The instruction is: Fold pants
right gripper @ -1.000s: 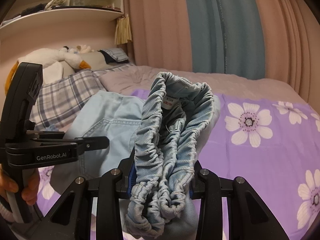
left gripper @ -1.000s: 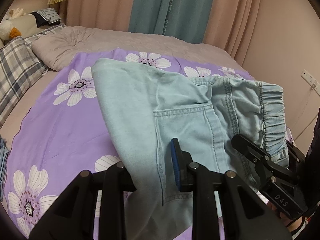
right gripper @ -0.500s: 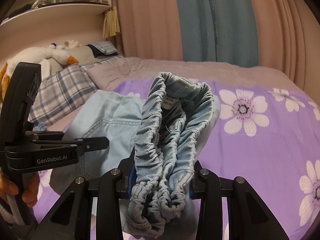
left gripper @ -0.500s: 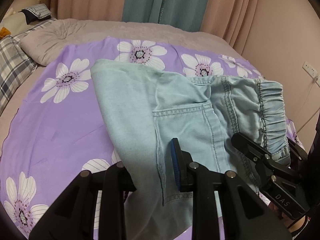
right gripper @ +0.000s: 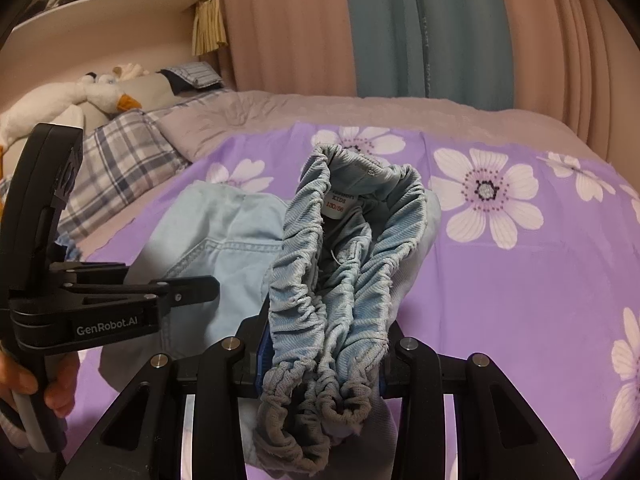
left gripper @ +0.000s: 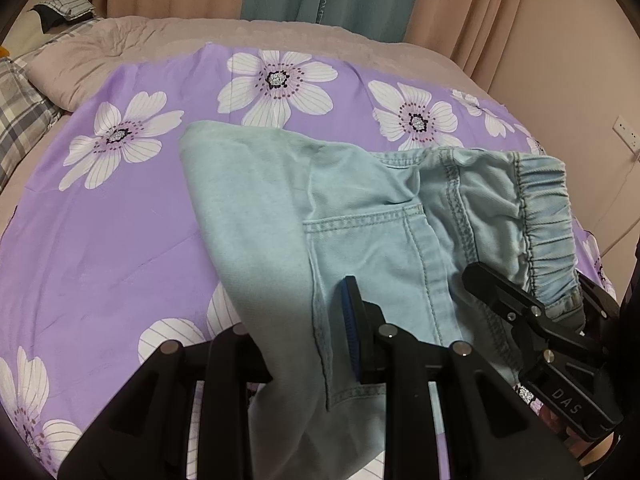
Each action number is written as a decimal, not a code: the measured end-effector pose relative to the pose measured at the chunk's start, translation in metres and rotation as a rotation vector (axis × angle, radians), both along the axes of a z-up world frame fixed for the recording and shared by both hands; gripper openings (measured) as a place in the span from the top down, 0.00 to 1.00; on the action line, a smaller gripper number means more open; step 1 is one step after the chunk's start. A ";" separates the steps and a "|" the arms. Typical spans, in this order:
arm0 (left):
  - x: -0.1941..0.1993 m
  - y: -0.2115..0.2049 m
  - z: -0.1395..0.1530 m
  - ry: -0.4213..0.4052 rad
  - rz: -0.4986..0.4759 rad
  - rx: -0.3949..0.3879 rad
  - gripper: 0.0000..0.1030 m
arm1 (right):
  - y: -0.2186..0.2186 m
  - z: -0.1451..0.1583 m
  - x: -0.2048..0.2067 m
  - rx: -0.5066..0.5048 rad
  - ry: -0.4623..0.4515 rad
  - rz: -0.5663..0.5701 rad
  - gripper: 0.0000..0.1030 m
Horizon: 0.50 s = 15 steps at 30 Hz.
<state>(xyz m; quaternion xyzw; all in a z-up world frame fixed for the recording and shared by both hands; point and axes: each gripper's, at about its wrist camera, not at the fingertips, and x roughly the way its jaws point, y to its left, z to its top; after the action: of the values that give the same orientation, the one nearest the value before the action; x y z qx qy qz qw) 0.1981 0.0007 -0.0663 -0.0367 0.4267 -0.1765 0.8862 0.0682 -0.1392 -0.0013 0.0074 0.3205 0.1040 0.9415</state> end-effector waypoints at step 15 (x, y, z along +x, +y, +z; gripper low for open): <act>0.022 -0.001 -0.022 0.043 0.015 0.006 0.77 | 0.004 -0.019 0.021 -0.001 0.046 -0.012 0.61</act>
<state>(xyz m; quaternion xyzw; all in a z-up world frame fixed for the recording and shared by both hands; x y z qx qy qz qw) 0.2204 -0.0001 -0.0885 -0.0410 0.4461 -0.1677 0.8782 0.0893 -0.1354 -0.0201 0.0112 0.3420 0.0982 0.9345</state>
